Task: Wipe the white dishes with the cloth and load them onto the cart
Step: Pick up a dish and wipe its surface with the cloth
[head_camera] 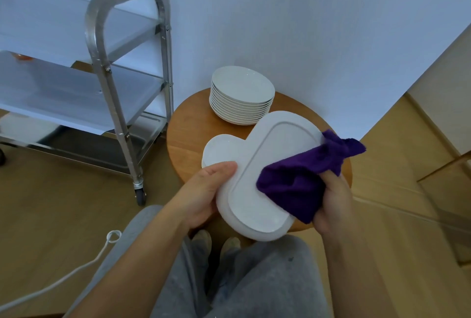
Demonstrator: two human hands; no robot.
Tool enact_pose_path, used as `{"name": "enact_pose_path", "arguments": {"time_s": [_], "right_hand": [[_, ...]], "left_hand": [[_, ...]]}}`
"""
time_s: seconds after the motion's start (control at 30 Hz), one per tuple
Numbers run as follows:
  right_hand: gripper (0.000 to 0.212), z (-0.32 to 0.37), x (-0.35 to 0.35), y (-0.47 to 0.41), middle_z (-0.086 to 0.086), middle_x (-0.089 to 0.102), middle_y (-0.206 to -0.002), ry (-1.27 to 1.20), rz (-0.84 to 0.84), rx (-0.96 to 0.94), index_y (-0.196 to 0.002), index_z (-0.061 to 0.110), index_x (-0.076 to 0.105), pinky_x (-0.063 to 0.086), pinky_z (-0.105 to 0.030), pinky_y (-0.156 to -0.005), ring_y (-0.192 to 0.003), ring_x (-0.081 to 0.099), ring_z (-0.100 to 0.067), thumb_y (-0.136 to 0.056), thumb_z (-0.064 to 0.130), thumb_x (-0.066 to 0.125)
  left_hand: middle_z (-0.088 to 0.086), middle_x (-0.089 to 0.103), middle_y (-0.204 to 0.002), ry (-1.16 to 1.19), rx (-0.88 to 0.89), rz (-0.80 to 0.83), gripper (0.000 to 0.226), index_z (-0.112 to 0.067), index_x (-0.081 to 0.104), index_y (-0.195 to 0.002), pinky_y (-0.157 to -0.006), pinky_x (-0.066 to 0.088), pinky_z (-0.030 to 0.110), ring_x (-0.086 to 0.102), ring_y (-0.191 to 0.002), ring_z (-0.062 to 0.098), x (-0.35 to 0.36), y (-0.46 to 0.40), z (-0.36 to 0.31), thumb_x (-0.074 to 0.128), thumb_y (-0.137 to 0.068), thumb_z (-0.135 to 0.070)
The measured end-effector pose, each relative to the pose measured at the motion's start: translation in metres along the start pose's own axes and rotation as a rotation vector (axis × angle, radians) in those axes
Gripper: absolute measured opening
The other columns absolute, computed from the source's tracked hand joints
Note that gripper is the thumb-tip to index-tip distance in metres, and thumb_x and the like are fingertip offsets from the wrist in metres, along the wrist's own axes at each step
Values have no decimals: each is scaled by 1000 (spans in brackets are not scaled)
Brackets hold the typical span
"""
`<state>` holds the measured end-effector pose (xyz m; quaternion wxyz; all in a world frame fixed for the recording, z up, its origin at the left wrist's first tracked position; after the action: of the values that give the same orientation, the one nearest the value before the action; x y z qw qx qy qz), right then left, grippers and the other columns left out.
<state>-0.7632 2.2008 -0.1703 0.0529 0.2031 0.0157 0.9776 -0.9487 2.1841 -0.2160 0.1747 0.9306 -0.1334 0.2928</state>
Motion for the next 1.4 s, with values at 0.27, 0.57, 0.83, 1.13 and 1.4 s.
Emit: {"name": "enact_pose_path", "arguments": {"time_s": [0.27,0.57,0.83,1.13,1.4], "right_hand": [[27,38,17,-7,11,56,-79,646,-120,-422,-96,15,51,42,-9,-60,-71,55,5,-73,28,46],[32,-10,66,-2,0,55,-124,946,67,-419,-114,42,39,43,-54,-97,-119,50,-28,-84,53,38],[26,-34,77,40,17,57,-115,914,155,-460,-111,39,49,45,-45,-95,-112,52,-12,-86,37,44],[71,-22,-19,30,17,47,-110,955,-282,-98,-143,41,20,38,-19,-81,-95,48,-3,-89,11,54],[69,-19,10,41,7,22,-136,1402,40,-50,-138,37,30,42,-18,-88,-114,42,-10,-79,43,67]], "left_hand": [[3,72,-95,-248,123,-125,18,-20,61,-101,-79,56,38,69,-89,24,23,6,-13,46,-95,-29],[-2,65,-72,-267,311,-281,23,-23,65,-83,-67,48,29,59,-72,16,32,0,-38,47,-95,-31],[-8,68,-61,36,284,-483,15,-28,60,-82,-42,49,18,66,-52,6,5,-2,-33,52,-95,-29],[-13,70,-75,-87,394,-591,22,-31,58,-83,-79,54,31,65,-88,14,0,-1,-43,43,-98,-32],[-10,59,-90,-387,394,-579,16,-29,51,-87,-73,52,24,58,-86,11,43,-16,-27,41,-98,-31]]}}
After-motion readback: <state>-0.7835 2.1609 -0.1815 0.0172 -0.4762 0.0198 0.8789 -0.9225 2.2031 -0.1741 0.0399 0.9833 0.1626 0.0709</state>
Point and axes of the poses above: each hand's wrist, its own y-axis away from the middle knuckle, its own x-axis out of the palm, z = x × y, the point moved 8 cm from there along -y, towards the middle knuckle
